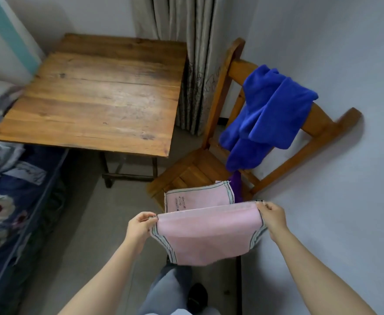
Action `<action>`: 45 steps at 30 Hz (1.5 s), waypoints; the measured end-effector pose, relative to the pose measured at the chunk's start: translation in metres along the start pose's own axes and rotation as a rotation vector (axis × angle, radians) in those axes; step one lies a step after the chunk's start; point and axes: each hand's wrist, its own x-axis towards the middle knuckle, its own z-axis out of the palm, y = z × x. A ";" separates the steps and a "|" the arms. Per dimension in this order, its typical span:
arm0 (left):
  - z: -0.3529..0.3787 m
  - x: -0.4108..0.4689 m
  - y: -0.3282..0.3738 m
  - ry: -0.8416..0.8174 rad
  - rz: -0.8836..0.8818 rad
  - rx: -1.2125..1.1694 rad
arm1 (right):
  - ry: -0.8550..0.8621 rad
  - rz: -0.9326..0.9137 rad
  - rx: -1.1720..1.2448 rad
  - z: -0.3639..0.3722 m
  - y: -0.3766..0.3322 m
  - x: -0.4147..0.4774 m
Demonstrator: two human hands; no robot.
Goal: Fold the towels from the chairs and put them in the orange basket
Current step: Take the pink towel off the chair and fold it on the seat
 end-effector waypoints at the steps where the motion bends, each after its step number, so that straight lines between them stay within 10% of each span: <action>1: 0.001 0.008 0.002 0.003 -0.002 0.004 | 0.018 0.000 0.002 0.006 -0.002 0.006; 25: 0.075 0.268 -0.064 0.180 -0.047 0.112 | 0.029 -0.094 -0.194 0.160 0.068 0.241; 45: 0.092 0.263 -0.063 0.056 0.030 0.525 | -0.132 -0.084 -0.274 0.174 0.049 0.238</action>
